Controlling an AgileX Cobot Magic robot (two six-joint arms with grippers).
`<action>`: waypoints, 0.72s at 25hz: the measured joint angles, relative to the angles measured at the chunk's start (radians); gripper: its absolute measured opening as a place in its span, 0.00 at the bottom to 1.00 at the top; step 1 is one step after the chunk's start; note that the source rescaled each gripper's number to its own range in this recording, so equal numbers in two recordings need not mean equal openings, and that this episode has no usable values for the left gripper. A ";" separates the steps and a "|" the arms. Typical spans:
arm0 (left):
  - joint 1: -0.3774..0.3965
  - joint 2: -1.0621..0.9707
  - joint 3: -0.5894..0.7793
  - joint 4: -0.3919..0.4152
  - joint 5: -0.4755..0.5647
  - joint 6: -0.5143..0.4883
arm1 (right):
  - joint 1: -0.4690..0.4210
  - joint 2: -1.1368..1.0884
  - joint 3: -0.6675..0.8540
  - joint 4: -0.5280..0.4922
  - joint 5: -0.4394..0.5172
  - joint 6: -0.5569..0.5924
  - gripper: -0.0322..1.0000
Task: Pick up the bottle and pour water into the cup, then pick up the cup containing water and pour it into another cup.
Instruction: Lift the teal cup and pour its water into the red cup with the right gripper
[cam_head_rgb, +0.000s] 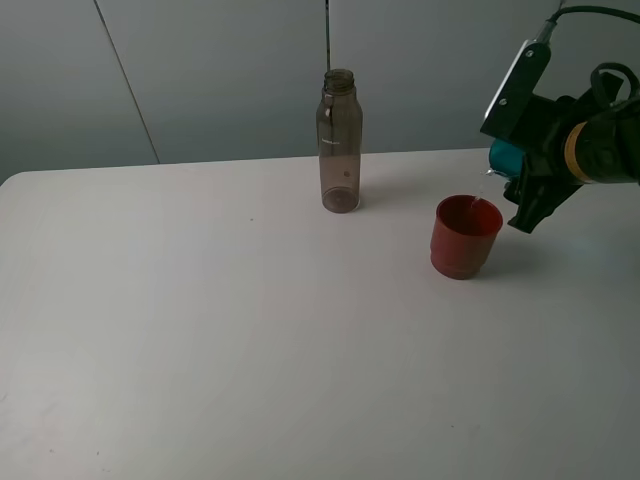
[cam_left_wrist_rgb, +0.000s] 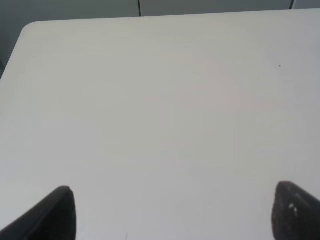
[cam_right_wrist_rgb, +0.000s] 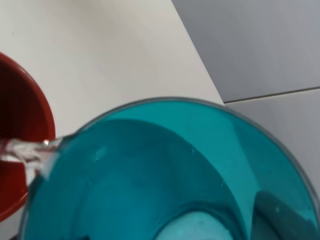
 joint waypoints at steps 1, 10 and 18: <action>0.000 0.000 0.000 0.000 0.000 0.000 | 0.000 0.000 0.000 0.000 0.000 -0.008 0.12; 0.000 0.000 0.000 0.000 0.000 0.000 | 0.002 0.000 0.000 0.000 0.027 -0.117 0.12; 0.000 0.000 0.000 0.000 0.000 0.000 | 0.002 0.000 0.000 0.000 0.049 -0.171 0.12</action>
